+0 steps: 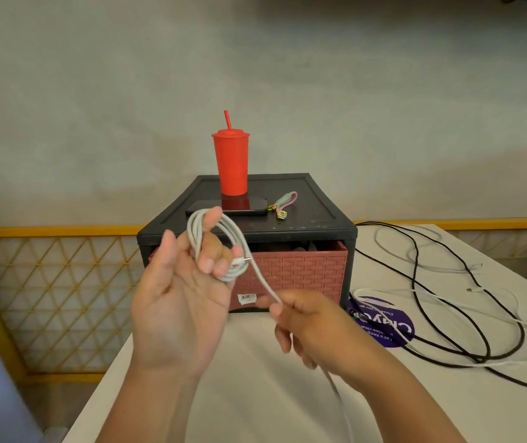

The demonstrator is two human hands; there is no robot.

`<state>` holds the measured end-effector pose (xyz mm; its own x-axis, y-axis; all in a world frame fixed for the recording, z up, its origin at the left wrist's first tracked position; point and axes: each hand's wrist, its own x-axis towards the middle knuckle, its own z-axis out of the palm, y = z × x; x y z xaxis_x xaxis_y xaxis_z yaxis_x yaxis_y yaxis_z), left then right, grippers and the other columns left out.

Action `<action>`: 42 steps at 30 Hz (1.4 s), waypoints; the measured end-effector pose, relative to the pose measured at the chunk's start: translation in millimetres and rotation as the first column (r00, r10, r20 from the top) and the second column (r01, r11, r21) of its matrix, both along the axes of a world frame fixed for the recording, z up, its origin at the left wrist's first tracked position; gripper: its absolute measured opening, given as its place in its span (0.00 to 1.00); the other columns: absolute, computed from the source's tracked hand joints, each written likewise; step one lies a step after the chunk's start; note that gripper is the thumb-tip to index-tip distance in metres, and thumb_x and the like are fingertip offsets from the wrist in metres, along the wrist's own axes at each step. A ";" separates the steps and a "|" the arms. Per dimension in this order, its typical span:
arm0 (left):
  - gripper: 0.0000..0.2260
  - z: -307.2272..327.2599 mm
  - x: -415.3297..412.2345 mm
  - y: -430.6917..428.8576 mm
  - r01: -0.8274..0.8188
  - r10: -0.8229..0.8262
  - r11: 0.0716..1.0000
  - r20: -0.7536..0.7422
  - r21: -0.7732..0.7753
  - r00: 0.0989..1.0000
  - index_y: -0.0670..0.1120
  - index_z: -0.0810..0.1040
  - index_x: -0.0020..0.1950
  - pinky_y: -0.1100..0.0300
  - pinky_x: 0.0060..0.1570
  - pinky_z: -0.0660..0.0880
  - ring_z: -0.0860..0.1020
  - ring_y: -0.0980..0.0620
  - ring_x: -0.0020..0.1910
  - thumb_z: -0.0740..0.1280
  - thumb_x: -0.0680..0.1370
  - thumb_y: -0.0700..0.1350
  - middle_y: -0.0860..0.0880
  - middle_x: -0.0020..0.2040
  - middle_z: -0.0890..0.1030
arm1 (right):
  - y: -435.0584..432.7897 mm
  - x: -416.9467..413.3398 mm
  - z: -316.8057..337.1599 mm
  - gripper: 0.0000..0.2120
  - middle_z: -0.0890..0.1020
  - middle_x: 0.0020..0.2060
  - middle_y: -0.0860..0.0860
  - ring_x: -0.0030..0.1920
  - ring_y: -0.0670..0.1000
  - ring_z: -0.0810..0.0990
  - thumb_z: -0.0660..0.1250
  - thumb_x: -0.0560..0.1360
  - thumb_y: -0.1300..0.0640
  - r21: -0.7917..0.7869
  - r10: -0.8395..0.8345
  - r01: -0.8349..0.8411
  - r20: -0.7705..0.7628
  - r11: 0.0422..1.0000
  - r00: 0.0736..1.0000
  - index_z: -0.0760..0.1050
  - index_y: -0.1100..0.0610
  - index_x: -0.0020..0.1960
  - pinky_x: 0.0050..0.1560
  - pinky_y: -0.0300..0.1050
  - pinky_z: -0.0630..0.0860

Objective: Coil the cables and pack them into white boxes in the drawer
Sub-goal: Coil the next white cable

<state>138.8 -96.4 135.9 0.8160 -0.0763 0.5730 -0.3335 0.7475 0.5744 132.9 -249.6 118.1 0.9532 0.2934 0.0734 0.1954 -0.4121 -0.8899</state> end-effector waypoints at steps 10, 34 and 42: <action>0.28 -25.5 8.2 1.8 -0.549 0.338 0.403 0.438 0.732 0.833 0.39 0.70 0.57 0.66 0.43 0.69 0.72 0.55 0.39 0.52 0.74 0.62 0.50 0.39 0.73 | 0.4 -16.5 14.3 0.15 0.70 0.26 0.45 0.25 0.40 0.67 0.60 0.78 0.60 -0.039 0.368 -0.382 -0.186 0.924 0.911 0.71 0.52 0.64 0.27 0.36 0.66; 0.17 -17.5 6.5 -4.2 -0.387 0.292 0.629 0.257 0.675 0.921 0.53 0.75 0.35 0.65 0.40 0.69 0.70 0.59 0.32 0.55 0.72 0.61 0.54 0.28 0.72 | -41.3 -21.5 36.2 0.05 0.76 0.28 0.42 0.29 0.39 0.72 0.73 0.68 0.49 -0.137 0.054 -0.040 0.105 0.990 0.993 0.82 0.49 0.35 0.34 0.33 0.68; 0.17 -13.0 -4.5 -27.1 0.098 -0.016 0.937 -0.237 0.337 0.971 0.47 0.75 0.27 0.56 0.42 0.76 0.70 0.53 0.24 0.58 0.72 0.54 0.51 0.23 0.64 | -45.5 -16.3 38.5 0.12 0.81 0.36 0.44 0.39 0.38 0.76 0.67 0.73 0.58 0.096 -0.336 0.329 0.453 0.939 0.826 0.77 0.42 0.35 0.38 0.27 0.70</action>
